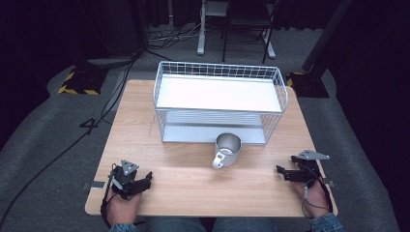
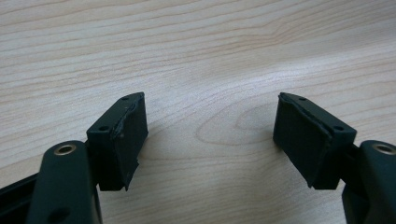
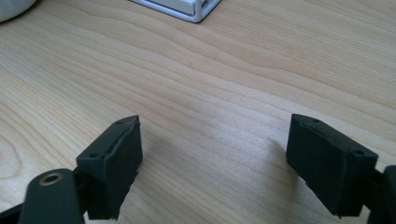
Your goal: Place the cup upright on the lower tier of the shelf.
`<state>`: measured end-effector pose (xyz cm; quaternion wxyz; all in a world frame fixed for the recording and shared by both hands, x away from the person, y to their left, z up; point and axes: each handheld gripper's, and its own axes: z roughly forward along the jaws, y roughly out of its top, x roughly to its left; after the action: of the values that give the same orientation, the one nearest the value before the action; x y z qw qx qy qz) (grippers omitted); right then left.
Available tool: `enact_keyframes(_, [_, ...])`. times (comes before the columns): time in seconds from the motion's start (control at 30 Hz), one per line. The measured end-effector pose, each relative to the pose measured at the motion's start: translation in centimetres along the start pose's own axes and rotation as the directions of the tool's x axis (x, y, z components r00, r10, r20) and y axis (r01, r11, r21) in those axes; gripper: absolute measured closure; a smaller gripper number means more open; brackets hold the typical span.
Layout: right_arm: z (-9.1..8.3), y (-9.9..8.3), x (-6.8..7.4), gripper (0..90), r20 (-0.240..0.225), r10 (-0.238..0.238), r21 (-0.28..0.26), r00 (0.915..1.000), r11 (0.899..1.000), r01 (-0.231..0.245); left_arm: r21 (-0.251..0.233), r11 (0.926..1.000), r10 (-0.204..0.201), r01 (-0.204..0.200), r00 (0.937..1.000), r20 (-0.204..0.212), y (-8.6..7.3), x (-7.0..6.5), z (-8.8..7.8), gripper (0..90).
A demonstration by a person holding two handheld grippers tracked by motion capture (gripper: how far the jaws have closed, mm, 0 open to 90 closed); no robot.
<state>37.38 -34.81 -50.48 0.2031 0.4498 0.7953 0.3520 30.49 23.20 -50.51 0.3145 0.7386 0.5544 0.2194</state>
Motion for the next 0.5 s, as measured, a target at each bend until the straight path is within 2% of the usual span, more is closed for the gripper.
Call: enact_keyframes(0.5, [-0.01, 0.00, 0.01, 18.8, 0.000, -0.001, 0.000, 1.0000, 1.000, 0.001, 0.001, 0.9998, 0.017, -0.017, 0.9997, 0.015, 0.18, 0.01, 0.20, 24.8])
